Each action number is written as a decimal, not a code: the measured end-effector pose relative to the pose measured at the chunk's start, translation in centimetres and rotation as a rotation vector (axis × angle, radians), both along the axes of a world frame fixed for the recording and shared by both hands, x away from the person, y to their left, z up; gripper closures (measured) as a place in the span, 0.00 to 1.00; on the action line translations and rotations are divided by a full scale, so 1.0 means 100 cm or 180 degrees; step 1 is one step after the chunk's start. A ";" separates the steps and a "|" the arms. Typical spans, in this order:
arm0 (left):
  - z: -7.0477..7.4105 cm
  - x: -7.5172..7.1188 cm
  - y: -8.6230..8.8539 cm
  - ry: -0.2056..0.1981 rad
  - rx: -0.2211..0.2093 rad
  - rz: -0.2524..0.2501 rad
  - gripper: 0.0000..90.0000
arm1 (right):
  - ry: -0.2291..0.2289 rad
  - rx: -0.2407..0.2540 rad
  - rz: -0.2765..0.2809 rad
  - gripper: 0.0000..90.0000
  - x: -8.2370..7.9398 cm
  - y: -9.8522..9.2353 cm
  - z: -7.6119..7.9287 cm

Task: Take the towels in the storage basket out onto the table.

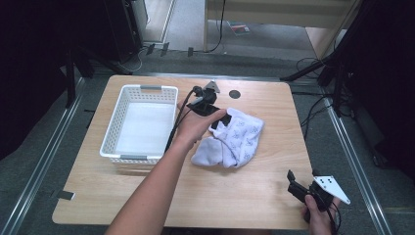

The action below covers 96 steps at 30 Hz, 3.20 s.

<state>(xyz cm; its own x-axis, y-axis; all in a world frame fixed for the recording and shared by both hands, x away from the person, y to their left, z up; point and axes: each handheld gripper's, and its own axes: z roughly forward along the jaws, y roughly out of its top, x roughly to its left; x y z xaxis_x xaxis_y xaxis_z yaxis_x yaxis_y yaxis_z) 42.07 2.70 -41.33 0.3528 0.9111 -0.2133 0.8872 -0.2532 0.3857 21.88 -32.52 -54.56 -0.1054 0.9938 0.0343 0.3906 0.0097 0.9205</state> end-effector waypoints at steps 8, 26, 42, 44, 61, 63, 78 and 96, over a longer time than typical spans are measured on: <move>0.009 -0.005 0.042 -0.0091 0.0029 0.0112 0.00 | 0.0009 -0.0016 0.0000 0.15 0.000 0.000 0.000; 0.023 -0.029 0.135 -0.0276 0.0094 0.0451 0.00 | 0.0011 -0.0025 -0.0014 0.15 0.000 0.001 0.000; 0.021 -0.070 0.205 -0.0517 0.0054 0.0777 0.00 | 0.0003 -0.0031 -0.0008 0.15 0.000 0.001 0.000; 0.021 -0.076 0.212 -0.0555 0.0032 0.0808 0.00 | 0.0009 -0.0024 -0.0014 0.15 0.000 0.001 0.000; -0.008 -0.139 0.270 -0.0900 -0.0169 0.1190 0.00 | -0.0003 -0.0010 -0.0033 0.15 0.000 0.001 0.000; -0.012 -0.147 0.277 -0.0936 -0.0203 0.1235 0.00 | -0.0010 -0.0019 -0.0031 0.15 0.000 0.000 0.000; -0.058 -0.202 0.311 -0.1513 -0.0555 0.1504 0.00 | -0.0008 -0.0014 -0.0057 0.15 0.000 0.001 0.000; -0.131 -0.231 0.337 -0.1795 -0.0543 0.1857 0.00 | -0.0002 -0.0014 -0.0053 0.15 0.000 0.000 0.000</move>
<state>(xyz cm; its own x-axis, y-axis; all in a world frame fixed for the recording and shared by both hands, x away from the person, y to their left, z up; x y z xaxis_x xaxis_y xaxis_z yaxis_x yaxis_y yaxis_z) 18.92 36.44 -54.41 -0.0711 0.9520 -0.2977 0.5198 0.2901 0.8035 21.85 -32.49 -54.57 -0.0888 0.9956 0.0299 0.3902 0.0072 0.9207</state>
